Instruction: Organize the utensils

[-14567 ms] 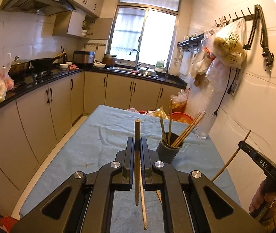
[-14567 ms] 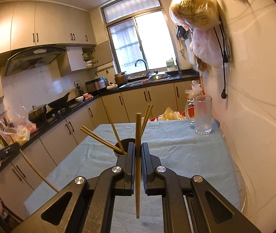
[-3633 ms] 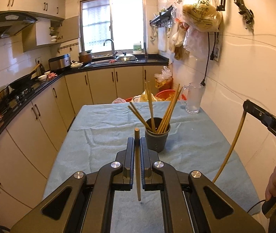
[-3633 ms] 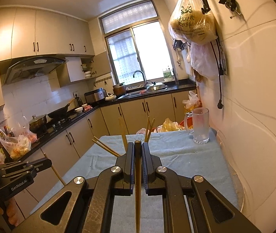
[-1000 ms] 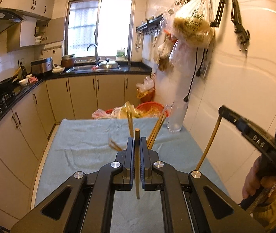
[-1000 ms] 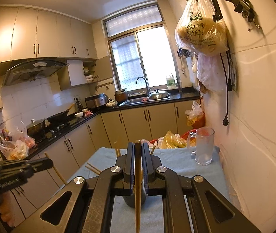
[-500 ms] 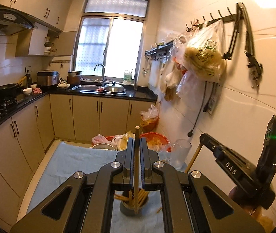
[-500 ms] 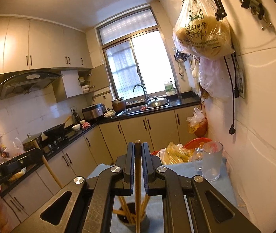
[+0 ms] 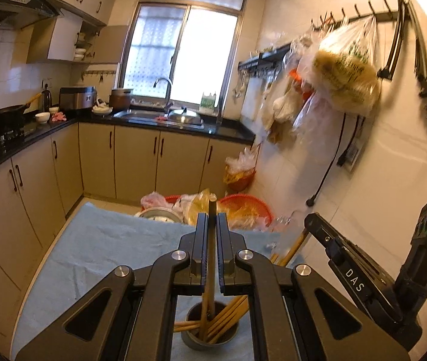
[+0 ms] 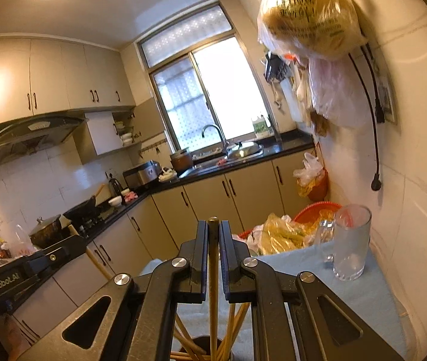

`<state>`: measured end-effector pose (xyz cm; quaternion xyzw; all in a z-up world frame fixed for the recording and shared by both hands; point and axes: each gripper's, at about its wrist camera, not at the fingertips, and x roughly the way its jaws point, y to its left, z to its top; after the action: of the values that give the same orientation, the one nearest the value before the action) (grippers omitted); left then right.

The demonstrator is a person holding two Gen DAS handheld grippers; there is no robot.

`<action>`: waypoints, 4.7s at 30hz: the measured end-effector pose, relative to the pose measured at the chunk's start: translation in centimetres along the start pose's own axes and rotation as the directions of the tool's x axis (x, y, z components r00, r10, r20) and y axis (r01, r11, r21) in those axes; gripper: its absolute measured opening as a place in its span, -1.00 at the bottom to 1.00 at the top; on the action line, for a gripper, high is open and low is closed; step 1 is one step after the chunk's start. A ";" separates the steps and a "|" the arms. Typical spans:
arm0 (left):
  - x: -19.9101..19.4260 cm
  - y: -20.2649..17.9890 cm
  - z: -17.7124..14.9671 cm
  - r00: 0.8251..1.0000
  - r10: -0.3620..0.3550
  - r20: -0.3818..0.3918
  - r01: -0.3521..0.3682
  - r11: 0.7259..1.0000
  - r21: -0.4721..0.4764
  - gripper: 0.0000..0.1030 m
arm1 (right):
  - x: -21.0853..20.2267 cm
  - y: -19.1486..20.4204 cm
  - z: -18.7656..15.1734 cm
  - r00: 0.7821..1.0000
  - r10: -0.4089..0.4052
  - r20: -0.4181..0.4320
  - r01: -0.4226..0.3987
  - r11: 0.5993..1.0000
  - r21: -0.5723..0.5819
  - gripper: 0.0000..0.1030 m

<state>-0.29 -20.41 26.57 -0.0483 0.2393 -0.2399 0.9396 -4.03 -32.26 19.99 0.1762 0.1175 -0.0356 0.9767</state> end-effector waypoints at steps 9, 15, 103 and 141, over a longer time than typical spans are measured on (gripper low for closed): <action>0.2 -0.5 -2.9 0.999 0.013 -0.040 -0.011 0.998 0.058 -0.91 | 1.0 -0.4 -3.0 0.996 0.017 -0.087 -0.017 1.000 -0.003 -0.84; -0.8 -1.2 -4.9 0.998 0.033 -0.052 -0.026 0.992 0.126 -0.91 | 0.6 -0.3 -4.7 0.994 0.008 -0.109 -0.010 1.000 -0.013 -0.84; -20.5 0.9 -14.0 0.973 0.152 0.172 -0.166 0.984 0.070 1.00 | -18.4 4.1 -9.9 0.981 -0.150 -0.124 0.107 0.948 -0.300 0.35; -15.4 2.7 -24.7 0.944 0.269 -0.192 -0.257 0.963 0.084 1.00 | -18.7 -1.1 -18.6 0.900 -0.333 -0.280 0.302 0.942 -0.150 0.54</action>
<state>-22.68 -10.14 10.82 0.0357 0.3306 -0.1228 0.9351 -26.36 -26.19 7.28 0.1075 0.2939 -0.1610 0.9360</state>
